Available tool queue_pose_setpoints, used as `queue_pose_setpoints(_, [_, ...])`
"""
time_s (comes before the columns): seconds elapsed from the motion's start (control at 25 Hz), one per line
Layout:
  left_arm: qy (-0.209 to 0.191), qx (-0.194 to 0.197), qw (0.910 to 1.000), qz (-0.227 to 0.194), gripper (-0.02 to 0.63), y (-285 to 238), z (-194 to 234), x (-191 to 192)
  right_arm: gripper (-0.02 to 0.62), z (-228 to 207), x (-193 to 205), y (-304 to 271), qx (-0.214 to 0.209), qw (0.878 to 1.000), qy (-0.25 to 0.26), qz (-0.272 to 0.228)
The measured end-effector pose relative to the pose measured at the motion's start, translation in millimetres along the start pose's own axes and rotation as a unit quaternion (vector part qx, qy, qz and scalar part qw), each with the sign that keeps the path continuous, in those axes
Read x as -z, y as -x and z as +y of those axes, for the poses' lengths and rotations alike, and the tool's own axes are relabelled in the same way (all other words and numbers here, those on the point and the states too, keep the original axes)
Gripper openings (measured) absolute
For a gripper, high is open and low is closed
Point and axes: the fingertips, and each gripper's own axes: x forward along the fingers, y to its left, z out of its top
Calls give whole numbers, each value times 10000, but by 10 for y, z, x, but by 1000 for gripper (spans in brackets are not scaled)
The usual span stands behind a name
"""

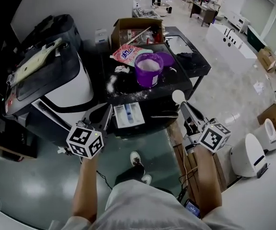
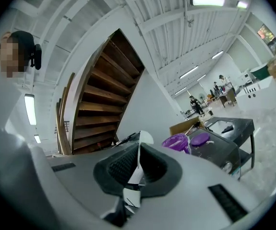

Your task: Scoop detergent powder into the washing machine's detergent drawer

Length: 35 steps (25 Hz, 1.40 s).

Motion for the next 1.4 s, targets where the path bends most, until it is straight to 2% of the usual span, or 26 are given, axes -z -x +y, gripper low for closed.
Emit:
queue_pose_setpoints(0.2, [108,-307,9994,84,9,292,87,64,12,226,136,87,-75,10000,-60,26])
queue_pose_setpoints(0.44, [1,-331,9993,179,9,395,140,121,12,347,233,64,-116,9999,-32,86])
queue_pose_setpoints(0.68, [34,-231,9994,244,9,391,313,198,12,468,418,-164,-140,9995,-40,276])
queue_pose_setpoints(1.0, [5,-80,9992,383,9,370,816,326,12,573,782,-695,-81,9980,-63,629])
queue_pose_setpoints(1.4, [-61,181,9980,597,9,205,1322,467,12,463,1204,-1320,271,9942,-12,1042])
